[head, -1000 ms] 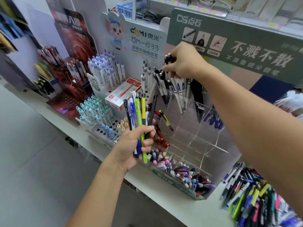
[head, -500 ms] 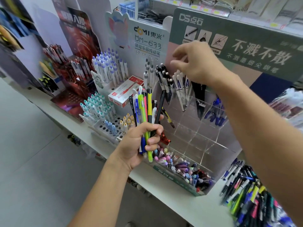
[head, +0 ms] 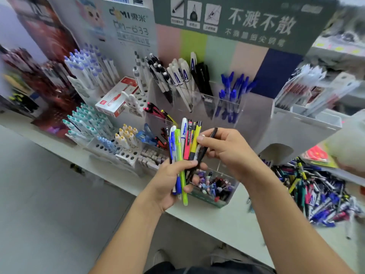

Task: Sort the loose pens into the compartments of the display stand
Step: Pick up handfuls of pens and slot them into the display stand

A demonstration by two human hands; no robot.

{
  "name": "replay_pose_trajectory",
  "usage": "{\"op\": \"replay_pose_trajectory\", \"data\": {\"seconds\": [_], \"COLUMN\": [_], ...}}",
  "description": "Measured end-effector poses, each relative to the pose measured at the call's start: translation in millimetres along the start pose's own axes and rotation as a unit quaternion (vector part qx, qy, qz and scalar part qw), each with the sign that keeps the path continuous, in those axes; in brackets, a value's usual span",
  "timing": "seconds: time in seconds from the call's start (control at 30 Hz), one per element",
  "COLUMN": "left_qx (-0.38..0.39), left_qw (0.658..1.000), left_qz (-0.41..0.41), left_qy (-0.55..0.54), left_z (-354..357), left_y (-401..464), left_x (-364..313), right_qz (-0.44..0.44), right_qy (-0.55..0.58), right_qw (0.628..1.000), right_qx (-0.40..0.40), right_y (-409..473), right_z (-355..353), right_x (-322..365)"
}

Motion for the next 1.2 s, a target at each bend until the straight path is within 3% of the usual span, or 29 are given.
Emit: {"op": "replay_pose_trajectory", "data": {"seconds": [0.1, 0.23, 0.43, 0.57, 0.67, 0.8, 0.87, 0.97, 1.03, 1.2], "left_qx": [-0.039, -0.026, -0.011, -0.041, -0.073, -0.082, -0.086, -0.095, -0.085, -0.048], "left_qw": [0.999, 0.999, 0.997, 0.992, 0.987, 0.986, 0.985, 0.985, 0.986, 0.989], "left_qz": [0.012, 0.024, 0.075, 0.113, 0.130, 0.142, 0.149, 0.145, 0.141, 0.137], "left_qy": [0.002, 0.010, 0.016, -0.040, -0.060, -0.039, -0.020, 0.000, -0.002, -0.009], "left_z": [8, 14, -3, -16, -27, -33, -34, -37, -37, -34], "left_y": [3, 3, -8, -11, -12, -17, -20, -24, -26, -29], "left_x": [14, 11, -15, -42, -59, -67, -67, -63, -60, -54], "right_qz": [-0.008, -0.051, -0.165, -0.258, -0.353, -0.420, -0.411, -0.320, -0.274, -0.248], "right_qy": [-0.002, -0.019, 0.036, 0.060, -0.005, -0.208, -0.312, -0.451, -0.484, -0.510], "right_qw": [0.998, 0.991, 0.963, 0.931, 0.893, 0.835, 0.815, 0.814, 0.821, 0.810], "right_qx": [-0.067, -0.119, -0.208, -0.251, -0.279, -0.288, -0.264, -0.177, -0.130, -0.150], "right_y": [-10, -13, 4, 19, 29, 54, 74, 105, 119, 134], "right_z": [-13, -18, -31, -38, -31, 4, 22, 42, 50, 59], "right_x": [-11, 3, 62, 98, 137, 188, 202, 202, 197, 197]}}
Point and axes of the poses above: each hand's wrist, its own y-axis towards the middle knuckle, its own z-axis out of the palm, x = y × z, the point moved 5 cm from there along y, towards the middle knuckle, and after that the axes turned 9 degrees about -y, right-handed, at the moved point
